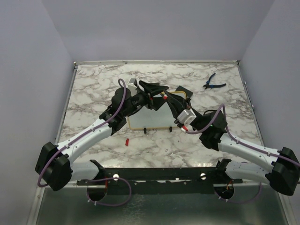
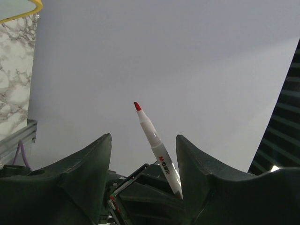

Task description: Write a sentence on the whiteboard

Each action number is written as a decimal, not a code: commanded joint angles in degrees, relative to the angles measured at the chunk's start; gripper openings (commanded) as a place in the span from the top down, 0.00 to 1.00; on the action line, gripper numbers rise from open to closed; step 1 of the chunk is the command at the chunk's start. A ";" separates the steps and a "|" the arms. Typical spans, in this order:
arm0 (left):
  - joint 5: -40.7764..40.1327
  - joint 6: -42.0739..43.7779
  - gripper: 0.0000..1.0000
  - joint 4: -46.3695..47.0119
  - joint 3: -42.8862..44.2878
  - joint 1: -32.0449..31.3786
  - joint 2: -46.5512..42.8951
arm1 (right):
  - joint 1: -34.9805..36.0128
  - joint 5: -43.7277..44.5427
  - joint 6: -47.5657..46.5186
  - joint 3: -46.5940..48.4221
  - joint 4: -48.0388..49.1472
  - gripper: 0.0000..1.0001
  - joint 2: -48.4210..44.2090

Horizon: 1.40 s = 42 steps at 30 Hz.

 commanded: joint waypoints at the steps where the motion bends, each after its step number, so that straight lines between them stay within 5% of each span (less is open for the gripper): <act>1: 3.51 -1.72 0.44 0.32 -0.27 0.86 0.37 | 0.88 1.07 -3.32 -1.15 1.05 0.99 -0.32; 12: 4.48 -3.39 0.52 2.97 -1.10 1.83 0.91 | 2.42 1.64 -7.14 -2.42 -0.68 0.99 0.78; 30: 4.68 -8.21 0.98 8.25 -4.42 2.87 1.12 | 5.40 2.34 -15.81 -5.98 -0.59 0.99 2.56; 42: -1.36 -10.85 1.00 12.13 -6.89 3.49 -1.25 | 9.29 5.67 -16.51 -11.46 -0.12 0.71 1.54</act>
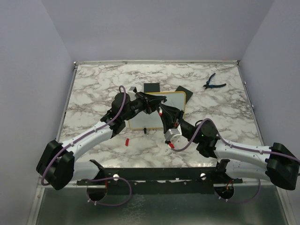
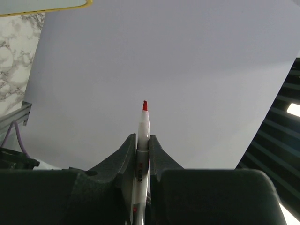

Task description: Write a sentence on the whiteboard

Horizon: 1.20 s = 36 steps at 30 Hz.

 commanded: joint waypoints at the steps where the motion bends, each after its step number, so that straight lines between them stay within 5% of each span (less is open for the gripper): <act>1: -5.87 -2.68 1.00 6.22 0.18 1.00 -2.44 | 2.23 1.05 1.39 -3.01 -1.28 0.70 -0.41; 3: -6.53 -2.63 1.00 6.51 -0.01 1.01 -2.73 | 2.59 1.58 2.04 -3.64 -1.21 0.66 -0.62; 6: -7.51 -1.82 1.00 6.63 -0.19 1.00 -3.03 | 3.13 2.45 3.54 -4.60 -0.38 0.39 -0.84; 20: -14.14 14.83 1.00 2.69 -0.21 1.01 -3.65 | 3.46 9.44 26.72 -7.40 -0.32 0.31 -11.19; 26: -20.27 29.86 1.00 -0.50 -1.22 0.94 -6.75 | 3.46 28.89 58.58 7.77 -31.98 0.29 -15.43; 29: -22.13 33.93 1.00 -1.65 -2.38 0.60 -8.72 | 3.46 25.93 68.70 12.95 -45.88 0.27 -16.36; 36: -22.23 34.96 1.00 -2.86 -4.89 0.27 -11.09 | 3.41 22.00 86.03 18.46 -59.80 0.20 -21.32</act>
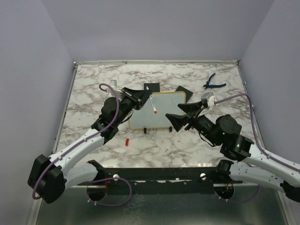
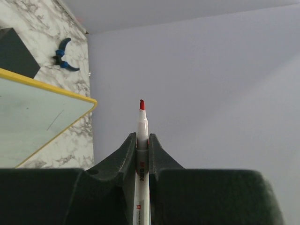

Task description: Write a sentence on the whiteboard

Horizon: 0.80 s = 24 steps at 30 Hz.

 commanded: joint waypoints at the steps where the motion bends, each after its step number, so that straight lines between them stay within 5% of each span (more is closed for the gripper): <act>1: -2.08 4.29 1.00 -2.41 -1.79 -0.54 -1.62 | 0.17 -0.18 18.14 5.54 -18.18 0.21 -0.57; 6: -0.81 2.43 1.00 -3.11 -2.82 -0.91 -2.86 | 0.13 1.35 26.44 10.11 -25.71 0.24 1.66; 9: 1.52 -2.93 1.00 -3.01 -3.72 -0.93 -2.66 | 0.14 2.05 18.50 7.93 -22.77 0.24 0.33; 18: 12.53 -18.47 1.00 -4.26 -3.34 -1.04 -1.86 | 0.22 -9.31 -34.41 -18.93 29.12 0.27 -4.31; 24: 15.32 -16.76 1.00 -14.24 0.58 -0.95 -2.52 | 0.31 -17.74 -47.47 -20.00 46.10 0.28 4.96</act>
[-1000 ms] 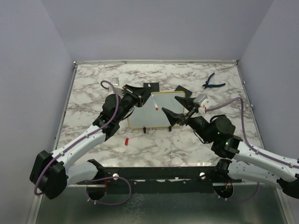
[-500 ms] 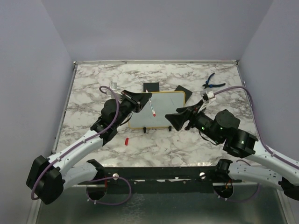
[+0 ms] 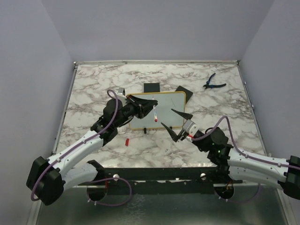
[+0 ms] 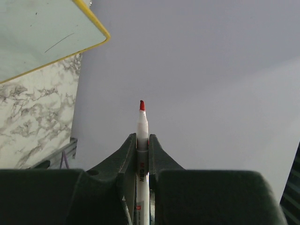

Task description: Write a sentence on the whiteboard

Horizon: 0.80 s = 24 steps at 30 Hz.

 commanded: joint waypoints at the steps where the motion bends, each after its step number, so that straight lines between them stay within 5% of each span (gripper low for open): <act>1: 4.52 -1.49 1.00 -8.98 3.62 -0.14 -0.83 | 0.33 -9.21 -15.33 1.69 20.05 0.29 4.10; 10: 6.45 -1.85 1.00 -10.63 3.46 -0.13 -1.38 | 0.71 -14.80 -19.01 6.42 16.47 0.38 9.41; 24: 7.16 -3.50 1.00 -8.36 3.25 0.06 -0.96 | 0.73 -8.63 -17.96 1.93 11.18 0.43 5.19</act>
